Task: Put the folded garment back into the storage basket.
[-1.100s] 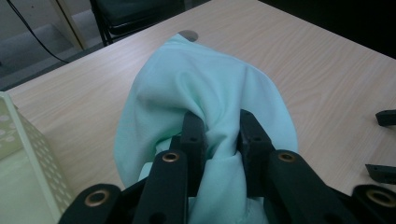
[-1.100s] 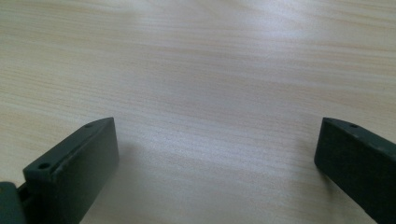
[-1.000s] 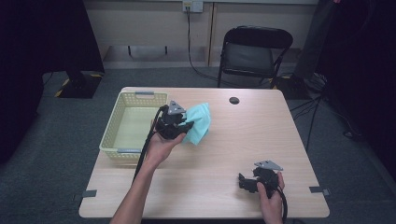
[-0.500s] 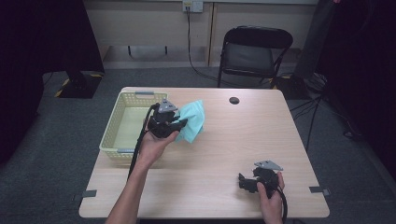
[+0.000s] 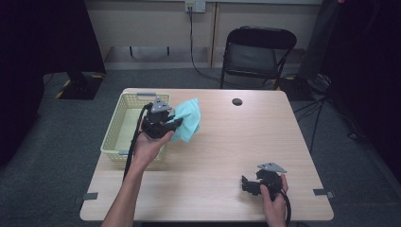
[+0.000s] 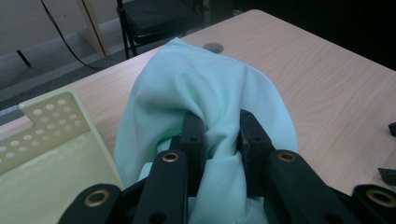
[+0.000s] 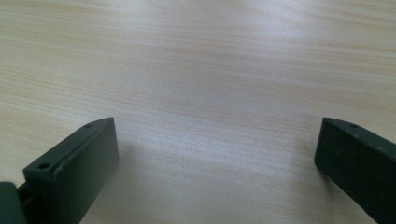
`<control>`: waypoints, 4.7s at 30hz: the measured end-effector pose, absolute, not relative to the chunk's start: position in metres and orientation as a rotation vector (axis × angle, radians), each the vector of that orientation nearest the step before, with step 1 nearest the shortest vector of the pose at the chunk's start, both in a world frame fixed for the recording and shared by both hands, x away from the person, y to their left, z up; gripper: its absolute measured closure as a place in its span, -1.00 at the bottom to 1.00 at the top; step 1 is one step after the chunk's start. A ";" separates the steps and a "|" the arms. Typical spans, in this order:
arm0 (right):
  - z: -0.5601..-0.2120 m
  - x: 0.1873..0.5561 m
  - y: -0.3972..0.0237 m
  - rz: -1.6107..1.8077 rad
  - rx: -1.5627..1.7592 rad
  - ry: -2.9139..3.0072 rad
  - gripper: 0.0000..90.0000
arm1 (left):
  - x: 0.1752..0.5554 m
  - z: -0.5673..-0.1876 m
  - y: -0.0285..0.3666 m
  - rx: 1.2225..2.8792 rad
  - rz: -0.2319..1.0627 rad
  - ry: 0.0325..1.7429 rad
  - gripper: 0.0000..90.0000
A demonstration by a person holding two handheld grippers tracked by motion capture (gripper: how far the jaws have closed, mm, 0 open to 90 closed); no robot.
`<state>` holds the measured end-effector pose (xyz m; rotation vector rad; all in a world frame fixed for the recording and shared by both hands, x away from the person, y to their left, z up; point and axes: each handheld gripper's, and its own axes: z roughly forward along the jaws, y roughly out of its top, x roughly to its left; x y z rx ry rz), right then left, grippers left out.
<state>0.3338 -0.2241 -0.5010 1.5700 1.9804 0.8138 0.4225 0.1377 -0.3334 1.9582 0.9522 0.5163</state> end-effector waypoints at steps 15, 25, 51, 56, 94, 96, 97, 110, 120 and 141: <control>-0.501 0.334 -0.224 0.814 1.571 1.980 -1.00 | 0.418 -0.321 0.160 1.925 0.564 0.974 0.69; -0.501 0.334 -0.224 0.814 1.571 1.980 -1.00 | 0.416 -0.326 0.179 1.914 0.576 1.012 0.69; -0.501 0.334 -0.224 0.814 1.571 1.980 -1.00 | 0.427 -0.329 0.232 1.862 0.600 1.115 0.69; -0.501 0.334 -0.224 0.814 1.571 1.980 -1.00 | 0.431 -0.335 0.239 1.867 0.602 1.147 0.69; -0.501 0.334 -0.224 0.814 1.568 1.981 -1.00 | 0.478 -0.394 0.252 1.975 0.497 1.295 0.68; -0.501 0.334 -0.224 0.814 1.568 1.981 -1.00 | 0.480 -0.397 0.251 1.989 0.490 1.299 0.68; -0.501 0.334 -0.224 0.814 1.568 1.981 -1.00 | 0.480 -0.397 0.251 1.989 0.490 1.299 0.68; -0.501 0.334 -0.224 0.814 1.568 1.982 -1.00 | 0.488 -0.412 0.255 1.996 0.439 1.372 0.68; -0.501 0.334 -0.224 0.814 1.568 1.981 -1.00 | 0.494 -0.419 0.251 2.024 0.428 1.401 0.68; -0.501 0.334 -0.224 0.814 1.568 1.982 -1.00 | 0.502 -0.425 0.245 2.100 0.403 1.478 0.66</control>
